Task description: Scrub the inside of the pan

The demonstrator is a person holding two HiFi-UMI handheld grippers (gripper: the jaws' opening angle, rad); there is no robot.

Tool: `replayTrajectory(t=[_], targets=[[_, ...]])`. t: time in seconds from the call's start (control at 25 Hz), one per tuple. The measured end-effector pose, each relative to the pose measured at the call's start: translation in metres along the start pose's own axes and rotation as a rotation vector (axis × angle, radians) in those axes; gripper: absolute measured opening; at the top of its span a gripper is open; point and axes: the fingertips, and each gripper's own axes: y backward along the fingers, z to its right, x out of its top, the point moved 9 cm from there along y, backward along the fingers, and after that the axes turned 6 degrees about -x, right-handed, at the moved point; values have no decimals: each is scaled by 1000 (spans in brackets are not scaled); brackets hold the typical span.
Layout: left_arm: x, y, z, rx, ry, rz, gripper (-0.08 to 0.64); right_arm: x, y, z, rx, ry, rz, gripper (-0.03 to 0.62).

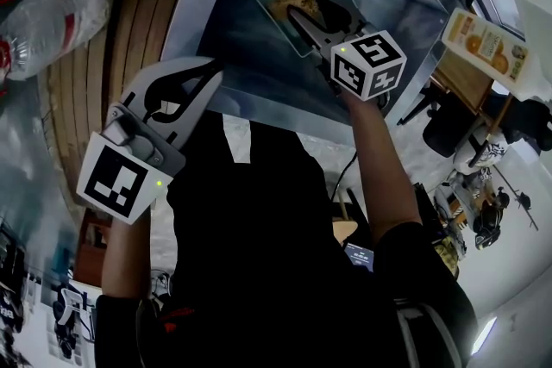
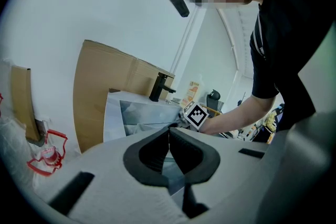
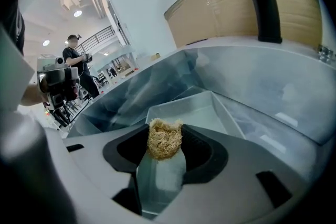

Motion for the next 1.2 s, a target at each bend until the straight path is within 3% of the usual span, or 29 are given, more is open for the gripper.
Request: replayTrajectory(t=[0.48,1.2], targets=[[12,-12,-10,-14,-9,-16,18,1,0,7,-4,-9,-6,193],[31,-51,-12,-50,-27,-46,18,8,18,65,-114,-18,13,193]])
